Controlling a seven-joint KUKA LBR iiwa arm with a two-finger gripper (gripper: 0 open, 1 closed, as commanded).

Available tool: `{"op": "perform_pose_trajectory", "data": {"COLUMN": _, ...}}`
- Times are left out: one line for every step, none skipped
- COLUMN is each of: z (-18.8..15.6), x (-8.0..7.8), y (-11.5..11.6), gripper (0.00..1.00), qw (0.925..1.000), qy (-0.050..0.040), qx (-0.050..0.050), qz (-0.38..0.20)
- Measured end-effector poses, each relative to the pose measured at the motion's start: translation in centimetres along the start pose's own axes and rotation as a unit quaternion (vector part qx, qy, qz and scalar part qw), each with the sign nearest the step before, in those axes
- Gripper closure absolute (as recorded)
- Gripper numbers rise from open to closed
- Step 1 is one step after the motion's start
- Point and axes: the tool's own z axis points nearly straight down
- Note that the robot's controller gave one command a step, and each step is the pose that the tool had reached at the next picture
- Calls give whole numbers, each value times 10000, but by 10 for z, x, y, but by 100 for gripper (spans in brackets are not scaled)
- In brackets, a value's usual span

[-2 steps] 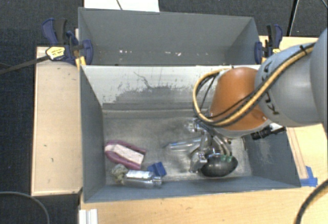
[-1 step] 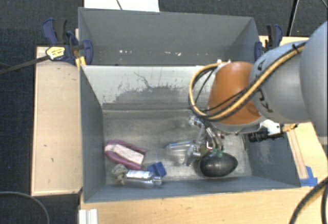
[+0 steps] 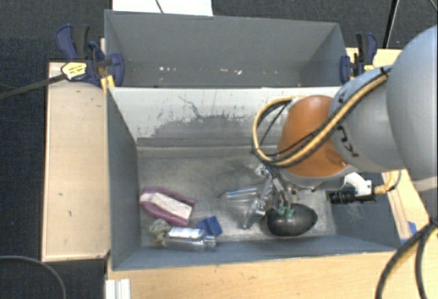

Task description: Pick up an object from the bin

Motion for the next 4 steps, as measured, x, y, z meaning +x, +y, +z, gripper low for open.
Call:
{"op": "perform_pose_trajectory", "data": {"z": -1, "x": 0, "y": 0, "gripper": 0, "qw": 10000, "qy": -8, "qx": -2, "qz": -7}}
{"op": "perform_pose_trajectory", "data": {"z": -2, "x": 0, "y": 1, "gripper": 100, "qw": 10000, "qy": 2, "qx": -5, "qz": -13}}
{"op": "perform_pose_trajectory", "data": {"z": -22, "x": -1, "y": 1, "gripper": 100, "qw": 10000, "qy": -20, "qx": -5, "qz": -27}}
{"op": "perform_pose_trajectory", "data": {"z": -41, "x": -2, "y": 2, "gripper": 100, "qw": 10000, "qy": -22, "qx": -6, "qz": -43}}
